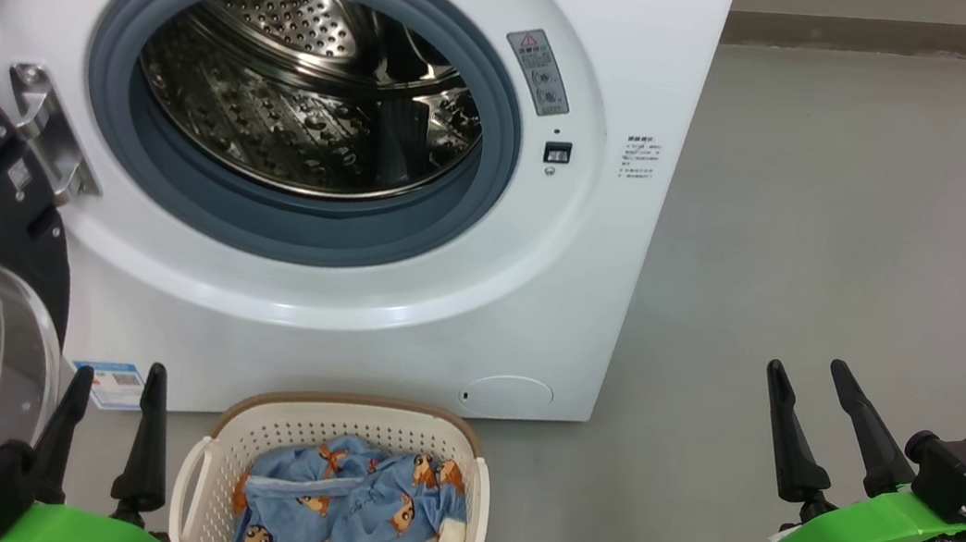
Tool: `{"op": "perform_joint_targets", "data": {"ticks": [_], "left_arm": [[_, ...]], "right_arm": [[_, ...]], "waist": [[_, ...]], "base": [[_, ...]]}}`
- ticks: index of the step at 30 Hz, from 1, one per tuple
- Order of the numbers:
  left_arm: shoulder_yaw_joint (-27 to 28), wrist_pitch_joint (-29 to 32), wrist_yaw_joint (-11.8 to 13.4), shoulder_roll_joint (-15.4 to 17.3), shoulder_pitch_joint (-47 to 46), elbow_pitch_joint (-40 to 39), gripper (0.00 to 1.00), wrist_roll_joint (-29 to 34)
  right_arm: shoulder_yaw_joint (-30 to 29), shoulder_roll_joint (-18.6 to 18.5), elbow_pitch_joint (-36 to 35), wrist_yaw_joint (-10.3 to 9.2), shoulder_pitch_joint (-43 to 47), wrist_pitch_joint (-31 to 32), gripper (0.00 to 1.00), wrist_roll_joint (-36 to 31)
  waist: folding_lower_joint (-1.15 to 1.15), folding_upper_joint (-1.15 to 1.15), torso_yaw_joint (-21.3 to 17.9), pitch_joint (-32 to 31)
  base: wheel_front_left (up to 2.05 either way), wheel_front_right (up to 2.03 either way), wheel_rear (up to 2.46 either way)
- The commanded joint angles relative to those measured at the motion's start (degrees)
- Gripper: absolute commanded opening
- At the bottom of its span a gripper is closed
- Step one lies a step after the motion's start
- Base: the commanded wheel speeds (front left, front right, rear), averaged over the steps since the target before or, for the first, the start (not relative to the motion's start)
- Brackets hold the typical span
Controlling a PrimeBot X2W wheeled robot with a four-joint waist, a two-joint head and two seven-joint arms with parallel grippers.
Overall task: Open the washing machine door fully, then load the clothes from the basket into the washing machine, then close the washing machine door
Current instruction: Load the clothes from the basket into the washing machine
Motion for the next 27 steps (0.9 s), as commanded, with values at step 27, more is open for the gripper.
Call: {"op": "perform_joint_targets", "data": {"ticks": [27], "left_arm": [[2.6, -0.5, -0.4, 0.8, -1.5, -1.0, 1.00, 0.8]], "right_arm": [[1.3, 0.0, -1.3, 0.33, -1.7, -0.7, 1.00, -0.1]], "waist": [[0.00, 0.00, 0.3, 0.2]], "base": [[0.07, -0.07, 0.00]]}}
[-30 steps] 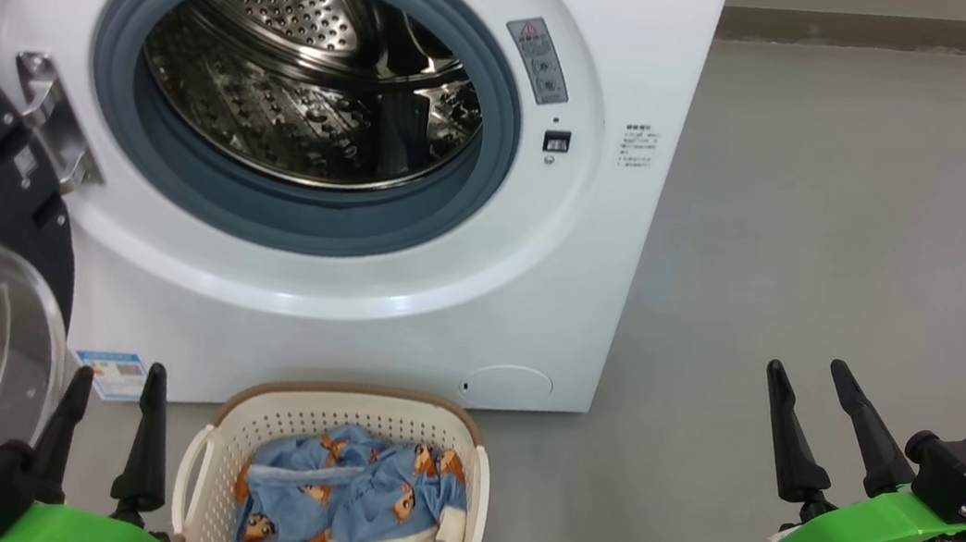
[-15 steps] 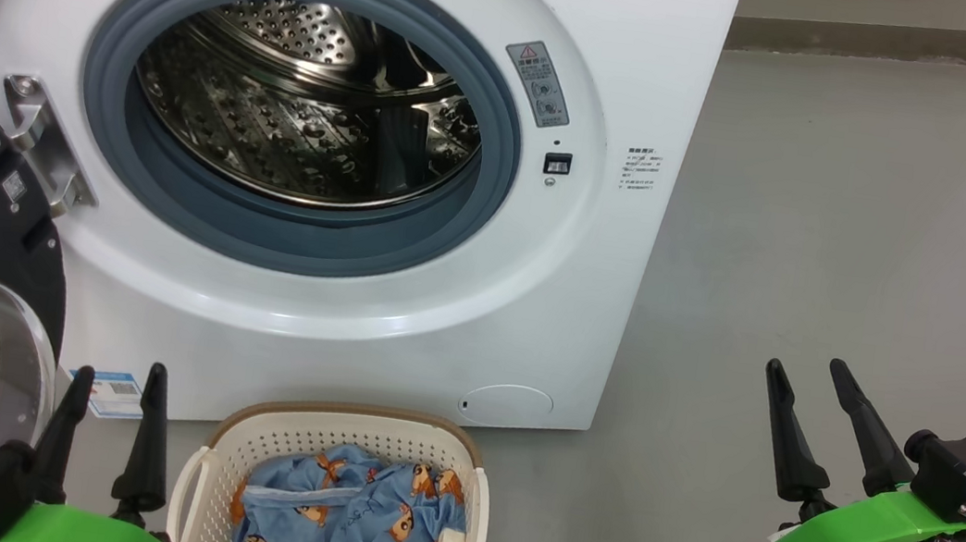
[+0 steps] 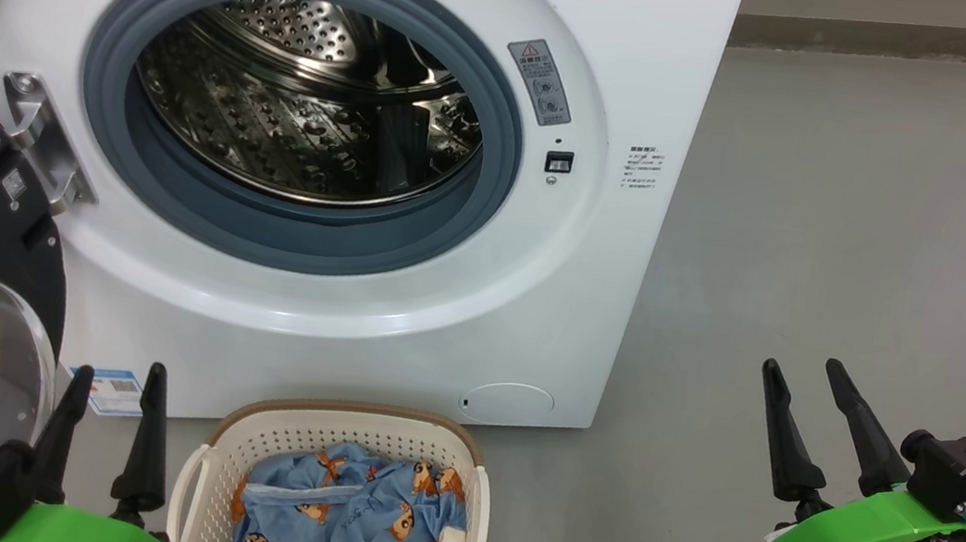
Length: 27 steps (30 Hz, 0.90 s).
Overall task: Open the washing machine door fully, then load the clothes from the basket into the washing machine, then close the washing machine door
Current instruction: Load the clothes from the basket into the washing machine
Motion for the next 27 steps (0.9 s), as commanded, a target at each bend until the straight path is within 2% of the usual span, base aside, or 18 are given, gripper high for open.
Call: {"op": "perform_joint_targets", "data": {"ticks": [1, 27], "left_arm": [[2.3, -0.5, -0.2, 1.0, -1.5, -1.0, 1.00, 0.4], [2.1, -0.5, -0.3, 1.0, -2.5, -0.9, 1.00, 0.6]], "right_arm": [[1.3, -0.3, -1.3, 0.33, -1.6, -0.7, 1.00, -0.1], [0.7, -0.1, -1.6, 0.33, -2.2, -0.7, 1.00, -0.2]], "waist": [[0.00, 0.00, 0.0, 0.0], [0.00, 0.00, -1.4, 3.8]], "base": [[0.00, 0.00, 0.00], [0.00, 0.00, 0.00]]}}
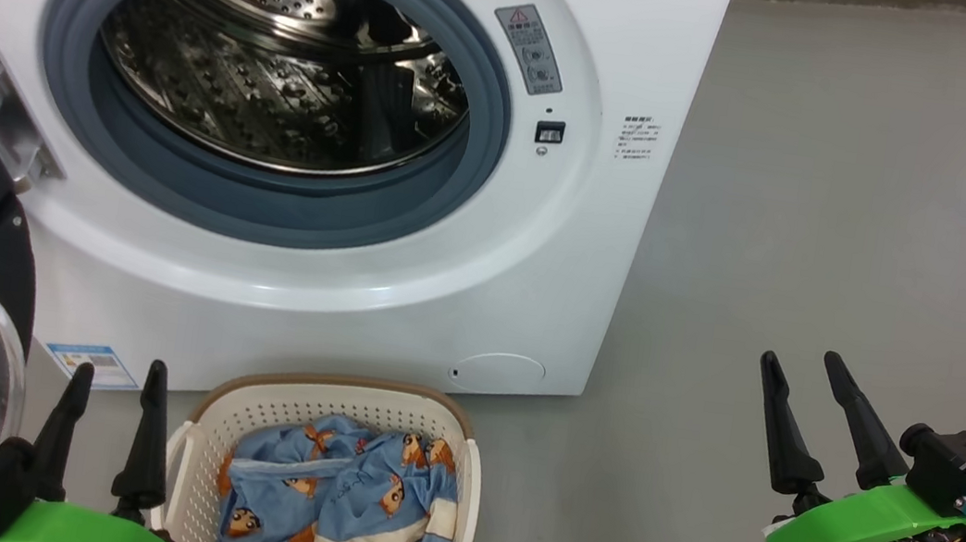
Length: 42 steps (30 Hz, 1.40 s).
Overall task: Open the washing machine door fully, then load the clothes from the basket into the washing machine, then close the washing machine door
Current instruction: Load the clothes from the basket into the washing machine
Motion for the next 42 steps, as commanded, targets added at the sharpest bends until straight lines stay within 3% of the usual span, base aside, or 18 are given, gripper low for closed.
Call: {"op": "perform_joint_targets", "data": {"ticks": [1, 23, 30, 42], "left_arm": [[1.9, -0.4, -0.2, 1.1, -2.5, -0.9, 1.00, 0.6], [-2.5, 1.7, -2.3, -0.5, -9.6, 7.5, 1.00, 1.2], [-4.5, 4.4, -4.3, -1.4, -15.1, 15.7, 1.00, 0.9], [-8.3, 8.1, -9.0, -1.9, -28.4, 37.2, 1.00, 0.7]], "right_arm": [[0.8, -0.4, -1.5, 0.33, -1.8, -0.7, 1.00, -0.3], [-0.5, 0.5, -2.5, 0.33, -4.9, -0.7, 1.00, -1.2], [-1.2, 1.5, -3.3, 0.33, -6.1, -0.7, 1.00, -1.6], [-2.0, 4.0, -5.4, 0.33, -10.0, -0.7, 1.00, -2.3]], "waist": [[0.00, 0.00, -0.4, 1.1], [0.00, 0.00, -3.6, 13.7], [0.00, 0.00, -4.8, 19.9], [0.00, 0.00, -7.9, 30.5]], "base": [[0.00, 0.00, 0.00], [0.00, 0.00, 0.00], [0.00, 0.00, 0.00], [0.00, 0.00, 0.00]]}}
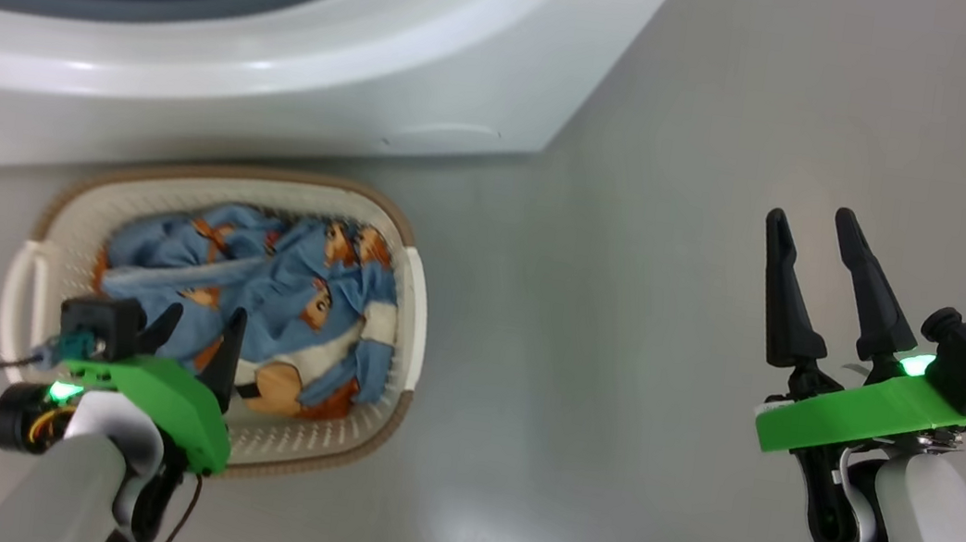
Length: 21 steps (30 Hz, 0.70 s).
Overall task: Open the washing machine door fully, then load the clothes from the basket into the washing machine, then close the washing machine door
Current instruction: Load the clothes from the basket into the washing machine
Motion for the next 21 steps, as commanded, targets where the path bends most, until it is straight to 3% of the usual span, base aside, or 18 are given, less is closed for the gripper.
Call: {"op": "perform_joint_targets", "data": {"ticks": [1, 11, 21], "left_arm": [[0.8, 0.0, -0.4, 1.5, -1.7, 0.8, 1.00, 0.4], [-3.8, 3.3, -1.3, 1.7, -11.4, 12.3, 1.00, 1.8], [-7.2, 5.9, -1.4, 2.5, -18.2, 19.0, 1.00, 3.6]], "right_arm": [[0.5, -0.1, -1.5, 0.33, -0.5, -0.7, 1.00, -0.4], [0.0, 1.3, -3.2, 0.33, -3.1, -0.7, 1.00, -0.6], [0.0, 2.8, -5.0, 0.33, -4.7, -0.7, 1.00, -0.3]], "waist": [[0.00, 0.00, -2.1, 4.1], [0.00, 0.00, -4.4, 11.6], [0.00, 0.00, -7.0, 16.8]], "base": [[0.00, 0.00, 0.00], [0.00, 0.00, 0.00], [0.00, 0.00, 0.00]]}}
